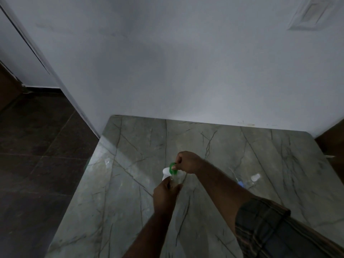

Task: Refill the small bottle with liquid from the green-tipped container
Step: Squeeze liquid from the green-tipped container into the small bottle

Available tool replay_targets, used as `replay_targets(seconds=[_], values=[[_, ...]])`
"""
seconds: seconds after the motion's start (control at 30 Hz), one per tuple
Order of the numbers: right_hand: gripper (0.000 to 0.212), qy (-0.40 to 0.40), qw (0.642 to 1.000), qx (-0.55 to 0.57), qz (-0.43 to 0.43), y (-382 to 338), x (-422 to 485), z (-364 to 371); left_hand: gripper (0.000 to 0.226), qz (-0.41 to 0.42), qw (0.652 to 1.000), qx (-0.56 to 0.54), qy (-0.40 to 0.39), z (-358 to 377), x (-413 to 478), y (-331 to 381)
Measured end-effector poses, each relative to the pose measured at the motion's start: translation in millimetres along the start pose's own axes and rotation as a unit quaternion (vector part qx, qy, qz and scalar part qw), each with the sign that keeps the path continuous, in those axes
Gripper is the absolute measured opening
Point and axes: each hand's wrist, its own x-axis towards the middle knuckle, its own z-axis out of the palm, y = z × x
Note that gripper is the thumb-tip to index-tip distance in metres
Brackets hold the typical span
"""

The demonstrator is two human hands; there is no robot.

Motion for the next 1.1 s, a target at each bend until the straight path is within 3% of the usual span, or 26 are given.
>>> replay_targets(seconds=[1.1], values=[[0.033, 0.003, 1.000, 0.018, -0.005, 5.8, 3.2, -3.7, 0.029, 0.013, 1.000, -0.001, -0.004, -0.6, 3.0, 6.6]])
